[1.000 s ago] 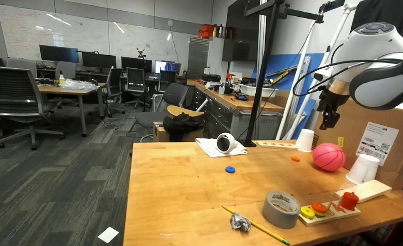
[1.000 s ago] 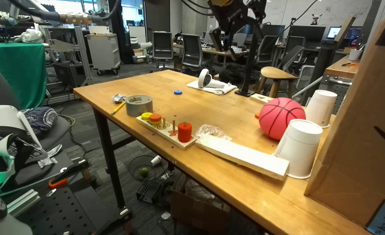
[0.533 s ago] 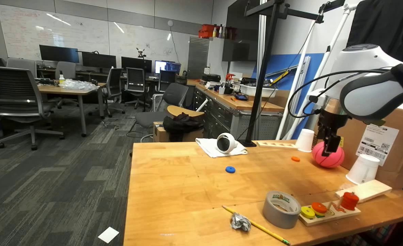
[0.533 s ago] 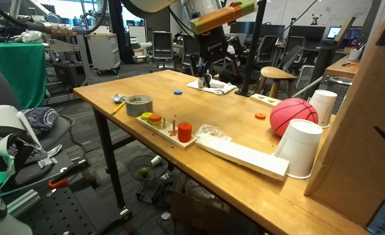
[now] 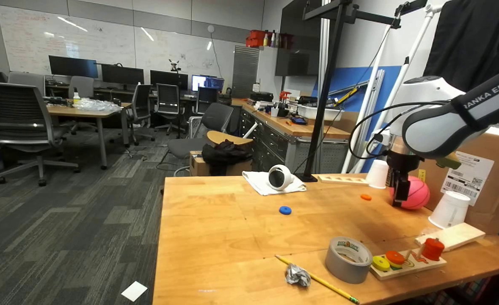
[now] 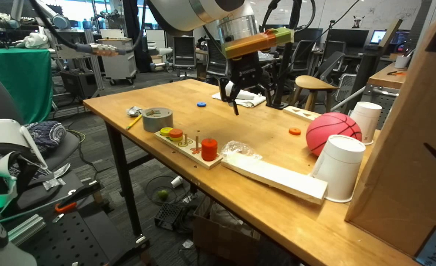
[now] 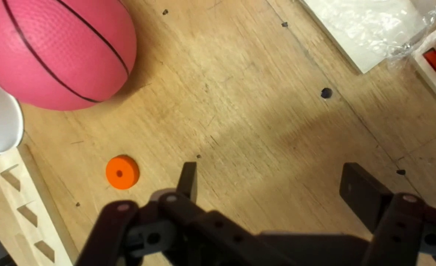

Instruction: Move the basketball to the right.

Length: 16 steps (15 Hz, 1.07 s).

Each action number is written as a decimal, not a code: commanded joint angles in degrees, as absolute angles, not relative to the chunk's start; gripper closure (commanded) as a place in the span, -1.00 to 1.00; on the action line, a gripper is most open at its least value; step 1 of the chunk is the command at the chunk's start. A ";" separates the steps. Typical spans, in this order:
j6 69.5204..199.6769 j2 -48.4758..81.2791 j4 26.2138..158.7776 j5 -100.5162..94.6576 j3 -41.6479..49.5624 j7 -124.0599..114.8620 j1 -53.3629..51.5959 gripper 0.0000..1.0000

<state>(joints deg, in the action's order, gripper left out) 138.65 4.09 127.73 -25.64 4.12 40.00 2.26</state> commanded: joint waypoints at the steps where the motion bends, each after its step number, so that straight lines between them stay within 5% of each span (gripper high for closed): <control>1: 136.87 8.52 122.87 -25.36 4.23 38.04 3.29 -1.00; 16: 131.05 11.48 119.32 -17.73 2.52 87.82 7.06 -1.00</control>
